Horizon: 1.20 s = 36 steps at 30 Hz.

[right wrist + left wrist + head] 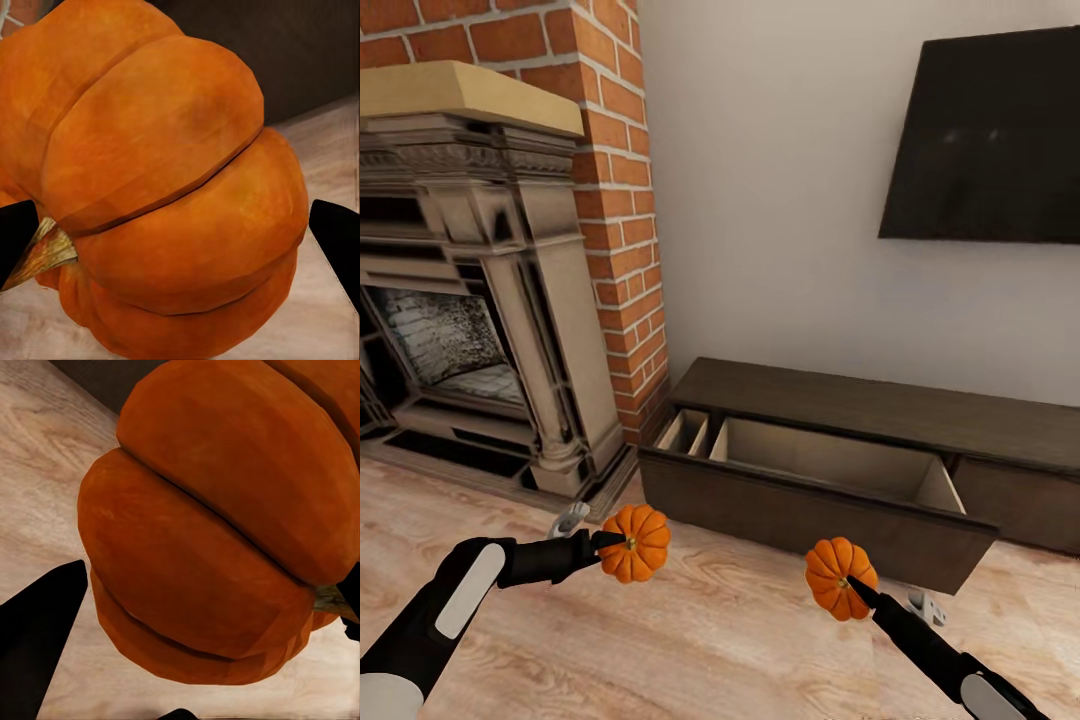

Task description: Place each of the two pumpkins and all three candles from the living room inside a cabinet in the living room (use any cabinet), then make sure every cabinet is closed, and position the cauldron so it is next to a table in the living room.

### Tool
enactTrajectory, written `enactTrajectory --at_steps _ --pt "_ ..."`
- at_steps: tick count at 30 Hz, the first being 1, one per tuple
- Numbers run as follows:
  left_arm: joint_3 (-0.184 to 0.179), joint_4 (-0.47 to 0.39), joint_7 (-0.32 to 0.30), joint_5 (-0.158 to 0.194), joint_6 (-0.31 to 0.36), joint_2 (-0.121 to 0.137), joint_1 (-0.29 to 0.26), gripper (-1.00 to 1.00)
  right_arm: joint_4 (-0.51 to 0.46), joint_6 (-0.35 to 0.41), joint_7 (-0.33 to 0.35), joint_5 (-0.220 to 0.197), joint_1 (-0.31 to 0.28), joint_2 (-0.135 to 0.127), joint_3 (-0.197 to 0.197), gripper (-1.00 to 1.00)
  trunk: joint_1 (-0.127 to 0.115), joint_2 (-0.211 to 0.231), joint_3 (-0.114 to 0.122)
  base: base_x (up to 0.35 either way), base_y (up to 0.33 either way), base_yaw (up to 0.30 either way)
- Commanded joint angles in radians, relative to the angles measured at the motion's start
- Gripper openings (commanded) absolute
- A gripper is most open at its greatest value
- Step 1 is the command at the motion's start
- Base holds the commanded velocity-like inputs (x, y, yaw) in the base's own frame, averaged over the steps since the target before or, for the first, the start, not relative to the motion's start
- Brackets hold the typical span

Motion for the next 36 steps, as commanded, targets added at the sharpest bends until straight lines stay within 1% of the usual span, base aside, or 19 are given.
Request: enactTrajectory --at_steps 1,9,29,36 --pt "-0.001 -0.001 -0.005 -0.004 0.002 0.001 0.0 -1.0 0.001 0.003 0.002 -0.011 -0.001 -0.001 0.004 -1.0 -0.004 0.007 0.002 0.0 0.0 -0.269" --pt "-0.001 -0.001 -0.005 -0.004 0.002 0.001 0.0 -1.0 0.001 0.003 0.002 -0.011 -0.001 -0.001 0.004 -1.0 -0.035 0.063 0.027 0.0 0.0 -0.261" --pt "-0.001 -0.001 -0.005 -0.004 0.002 0.002 0.0 -1.0 -0.001 0.003 0.006 -0.011 -0.001 -0.001 0.004 -1.0 -0.111 0.203 0.09 0.0 0.0 -0.014" --pt "0.0 -0.001 -0.005 -0.004 0.002 0.002 0.0 -1.0 -0.001 0.004 0.015 -0.013 -0.001 -0.001 0.004 -1.0 -0.138 0.252 0.114 0.0 0.0 -0.219"
